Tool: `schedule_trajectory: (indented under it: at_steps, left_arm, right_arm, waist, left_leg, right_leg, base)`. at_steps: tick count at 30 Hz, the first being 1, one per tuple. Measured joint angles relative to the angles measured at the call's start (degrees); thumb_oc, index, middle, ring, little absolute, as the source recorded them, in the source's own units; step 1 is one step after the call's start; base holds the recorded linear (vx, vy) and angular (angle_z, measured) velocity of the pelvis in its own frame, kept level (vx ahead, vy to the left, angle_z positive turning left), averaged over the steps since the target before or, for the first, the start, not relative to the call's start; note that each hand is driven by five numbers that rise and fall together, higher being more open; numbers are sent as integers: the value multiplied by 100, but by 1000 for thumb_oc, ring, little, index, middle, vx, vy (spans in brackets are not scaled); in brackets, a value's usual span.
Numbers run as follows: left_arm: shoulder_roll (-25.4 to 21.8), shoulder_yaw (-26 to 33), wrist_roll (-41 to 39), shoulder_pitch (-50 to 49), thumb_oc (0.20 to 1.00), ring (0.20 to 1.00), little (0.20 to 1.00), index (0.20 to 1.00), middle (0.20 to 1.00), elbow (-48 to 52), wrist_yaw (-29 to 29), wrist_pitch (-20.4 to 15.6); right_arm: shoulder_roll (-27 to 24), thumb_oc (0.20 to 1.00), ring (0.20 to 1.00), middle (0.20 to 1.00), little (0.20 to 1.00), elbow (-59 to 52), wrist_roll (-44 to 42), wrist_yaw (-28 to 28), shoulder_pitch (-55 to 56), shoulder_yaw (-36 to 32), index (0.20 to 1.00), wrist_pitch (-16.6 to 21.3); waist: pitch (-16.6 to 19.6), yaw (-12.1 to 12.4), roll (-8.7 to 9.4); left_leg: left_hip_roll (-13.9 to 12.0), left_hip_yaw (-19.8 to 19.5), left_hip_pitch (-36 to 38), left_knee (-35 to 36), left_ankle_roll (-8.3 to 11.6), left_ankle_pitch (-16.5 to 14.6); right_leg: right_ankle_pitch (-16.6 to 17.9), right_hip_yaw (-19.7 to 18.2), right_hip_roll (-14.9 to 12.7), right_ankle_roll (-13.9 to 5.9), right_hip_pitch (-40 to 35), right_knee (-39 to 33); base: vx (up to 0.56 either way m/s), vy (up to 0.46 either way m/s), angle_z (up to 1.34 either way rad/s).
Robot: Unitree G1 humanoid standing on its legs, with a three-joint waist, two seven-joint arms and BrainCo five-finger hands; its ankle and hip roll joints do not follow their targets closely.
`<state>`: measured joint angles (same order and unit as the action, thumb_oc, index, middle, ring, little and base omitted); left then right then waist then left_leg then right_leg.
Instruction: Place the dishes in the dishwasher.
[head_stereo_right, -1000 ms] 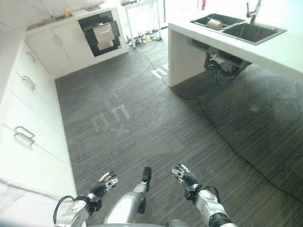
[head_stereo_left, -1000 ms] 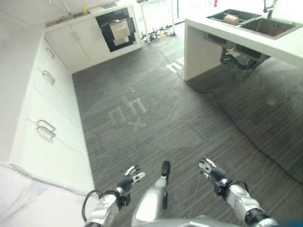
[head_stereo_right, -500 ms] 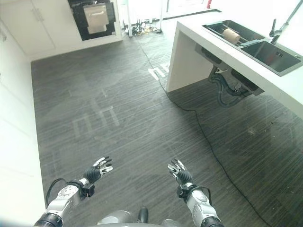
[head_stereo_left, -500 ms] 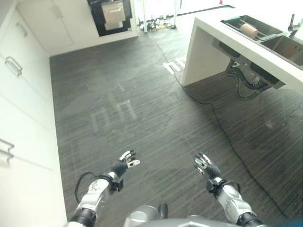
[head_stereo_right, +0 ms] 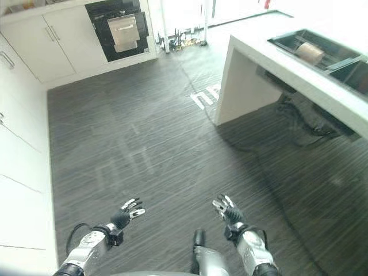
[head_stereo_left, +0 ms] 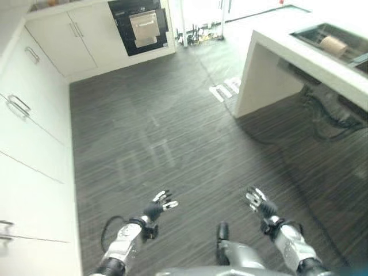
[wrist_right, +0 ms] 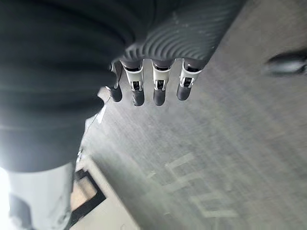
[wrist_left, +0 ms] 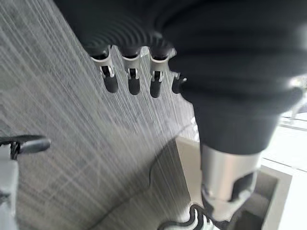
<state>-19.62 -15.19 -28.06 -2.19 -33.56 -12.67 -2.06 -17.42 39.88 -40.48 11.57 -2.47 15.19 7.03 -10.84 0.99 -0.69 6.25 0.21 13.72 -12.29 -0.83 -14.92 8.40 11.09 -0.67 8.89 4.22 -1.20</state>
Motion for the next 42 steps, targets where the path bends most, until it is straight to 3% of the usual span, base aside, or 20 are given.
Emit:
schedule_trajectory:
  at_steps: [3, 5, 8, 9, 10, 11, 12, 13, 16, 17, 19, 21, 23, 25, 27, 29, 32, 37, 39, 42]
  left_arm:
    - [-8, -5, 1, 126, 1000, 1000, 1000, 1000, 1000, -20, 4, -31]
    - [-3, -11, 1, 381, 1000, 1000, 1000, 1000, 1000, -14, 0, -27]
    - [35, 4, -2, 567, 1000, 1000, 1000, 1000, 1000, -67, 12, -27]
    - [67, 4, 0, 561, 1000, 1000, 1000, 1000, 1000, -140, 15, -24]
    - [86, 4, 6, 537, 1000, 1000, 1000, 1000, 1000, -272, 15, -21]
    - [86, 3, 10, 514, 1000, 1000, 1000, 1000, 1000, -313, 16, -18]
    - [58, -9, 25, 451, 1000, 1000, 1000, 1000, 1000, -311, 18, -17]
    - [53, -9, 51, 440, 1000, 1000, 1000, 1000, 1000, -309, 21, -14]
    - [55, -18, 51, 381, 1000, 1000, 1000, 1000, 1000, -312, 38, 0]
    - [64, -18, 52, 339, 1000, 1000, 1000, 1000, 1000, -318, 46, 0]
    - [102, -56, 56, 106, 1000, 1000, 1000, 1000, 1000, -309, 66, -21]
    - [80, -55, 58, -2, 1000, 1000, 1000, 1000, 1000, -309, 74, -26]
    - [92, -67, 65, 128, 1000, 1000, 1000, 1000, 1000, -319, 82, -39]
    - [-39, -185, 225, 374, 1000, 1000, 1000, 1000, 1000, -441, 80, -168]
    - [-130, -286, 228, 749, 1000, 1000, 1000, 1000, 1000, -513, 67, -197]
    - [-196, -275, 229, 847, 1000, 1000, 1000, 1000, 1000, -538, 58, -184]
    - [-244, -290, 231, 835, 1000, 1000, 1000, 1000, 1000, -468, 2, -143]
    - [-313, -338, 227, 684, 1000, 1000, 1000, 1000, 1000, -163, -75, 28]
    - [-351, -320, 225, 519, 1000, 1000, 1000, 1000, 1000, -107, -81, 46]
    - [-332, -283, 225, 394, 1000, 1000, 1000, 1000, 1000, -75, -60, 95]
  right_arm:
    - [-153, 1000, 1000, 1000, 1000, -21, -15, 9, -220, -1, 1000, -19]
    - [-222, 1000, 1000, 1000, 1000, -23, -13, 3, -148, 16, 1000, -59]
    - [-266, 1000, 1000, 1000, 1000, -29, 1, 8, -155, 202, 1000, -170]
    - [-267, 1000, 1000, 1000, 1000, -6, 4, 25, -153, 235, 1000, -186]
    - [-258, 1000, 1000, 1000, 1000, 19, 3, 28, -126, 239, 1000, -235]
    - [-254, 1000, 1000, 1000, 1000, 37, 3, 28, -117, 237, 1000, -250]
    - [-243, 1000, 1000, 1000, 1000, 49, 4, 28, -121, 222, 1000, -253]
    - [-245, 1000, 1000, 1000, 1000, 50, 4, 22, -136, 219, 1000, -256]
    - [-216, 1000, 1000, 1000, 1000, 20, 7, -86, -101, 224, 1000, -296]
    - [-217, 1000, 1000, 1000, 1000, 30, 8, -110, -102, 227, 1000, -296]
    - [-243, 1000, 1000, 1000, 1000, 268, 6, -129, -134, 229, 1000, -242]
    - [-260, 1000, 1000, 1000, 1000, 485, 6, -130, 7, 234, 1000, -224]
    - [-207, 1000, 1000, 1000, 1000, 553, -1, -133, 94, 231, 1000, -155]
    - [169, 1000, 1000, 1000, 1000, 669, -12, -125, 138, 169, 1000, 51]
    - [307, 1000, 1000, 1000, 1000, 645, -16, -139, 109, 166, 1000, 108]
    - [472, 1000, 1000, 1000, 1000, 586, -22, -137, 98, 186, 1000, 118]
    - [533, 1000, 1000, 1000, 1000, 355, -21, -170, 99, 209, 1000, 150]
    - [514, 1000, 1000, 1000, 1000, -52, -11, -236, 364, 226, 1000, 135]
    - [500, 1000, 1000, 1000, 1000, 18, -2, -119, 348, 216, 1000, 106]
    - [395, 1000, 1000, 1000, 1000, 25, 2, 40, 331, 211, 1000, 104]
  waist:
    - [4, -86, -142]
    - [29, -253, -86]
    - [26, -289, -68]
    - [20, -255, -57]
    - [10, -199, 2]
    - [-10, -197, 82]
    - [-11, -187, 167]
    - [-11, -162, 165]
    - [-22, -155, 195]
    - [-40, -109, 144]
    - [-69, 199, 23]
    - [-73, 279, -34]
    - [-133, 223, 69]
    - [-62, 196, 306]
    - [-48, 168, 338]
    - [-41, 153, 320]
    - [10, 161, 214]
    - [29, -21, 122]
    - [54, 17, 27]
    - [106, 90, -8]
  left_leg:
    - [-736, -361, -617, -6, 181, 349]
    - [-653, -297, -650, -373, 196, 358]
    - [-589, -219, -1080, -1721, 440, 481]
    - [-593, -120, -1519, -2655, 637, 856]
    - [-558, -46, -1955, -3466, 598, 1703]
    - [-543, -4, -2226, -3854, 507, 1797]
    - [-445, 24, -2374, -3221, 64, 1128]
    - [-435, 4, -2376, -2150, -42, 993]
    - [-477, -149, -2205, 1257, 269, 1424]
    - [-520, -352, -2224, 1679, 331, 1583]
    - [-616, -958, -2464, 1655, 480, 1687]
    - [-599, -875, -2693, 1135, 455, 1675]
    - [-487, -566, -2344, 1211, 115, 2023]
    - [-117, -417, -1621, 1494, -315, 2394]
    - [2, -424, -1526, 1611, -587, 2306]
    - [103, -374, -1315, 1632, -781, 2228]
    - [105, -153, -1099, 1601, -764, 1984]
    - [49, 373, -939, 1338, -1008, 1647]
    - [-13, 698, -746, 1438, -871, 1522]
    - [45, 922, -795, 1419, -609, 1350]
  right_leg:
    - [-413, -131, 128, -536, -112, 499]
    - [-809, -217, 36, -735, -94, 830]
    - [-1117, -336, 15, -591, -146, 1213]
    - [-1274, -441, -20, -522, -195, 1349]
    - [-1303, -541, -47, -475, -381, 1237]
    - [-1342, -574, -69, -413, -503, 1122]
    - [-1307, -651, -58, -430, -713, 876]
    - [-1256, -664, -1, -424, -877, 726]
    - [-1231, -805, 154, -539, -1470, 106]
    - [-1225, -871, 210, -534, -1661, -20]
    - [-1291, -1298, 275, -495, -1929, -217]
    - [-1532, -1531, 157, -635, -2117, -269]
    - [-1907, -1583, -97, -992, -2144, 161]
    - [-2102, -718, -522, -1319, -2051, 1188]
    - [-2241, -709, -474, -1445, -1687, 1251]
    - [-2236, -708, -482, -1419, -1262, 1653]
    - [-1773, -747, -591, -1462, -462, 2101]
    - [-1363, -712, -702, -1812, 897, 4454]
    - [-1455, 35, -901, -1635, 880, 4027]
    - [-1294, 337, -1289, -1870, 563, 2016]
  base:
    - [213, -200, -39]
    - [172, -148, -22]
    - [177, -129, -26]
    - [169, -91, -41]
    - [195, -26, -34]
    - [173, 34, -33]
    - [214, 129, -26]
    - [219, 178, -36]
    - [255, 206, -20]
    - [224, 176, -52]
    - [174, 182, -103]
    - [174, 274, -81]
    - [189, 304, -63]
    - [220, 343, -78]
    - [175, 307, -13]
    - [91, 198, -8]
    - [74, 229, -22]
    - [96, 191, -55]
    - [120, -50, -80]
    - [184, -249, -60]
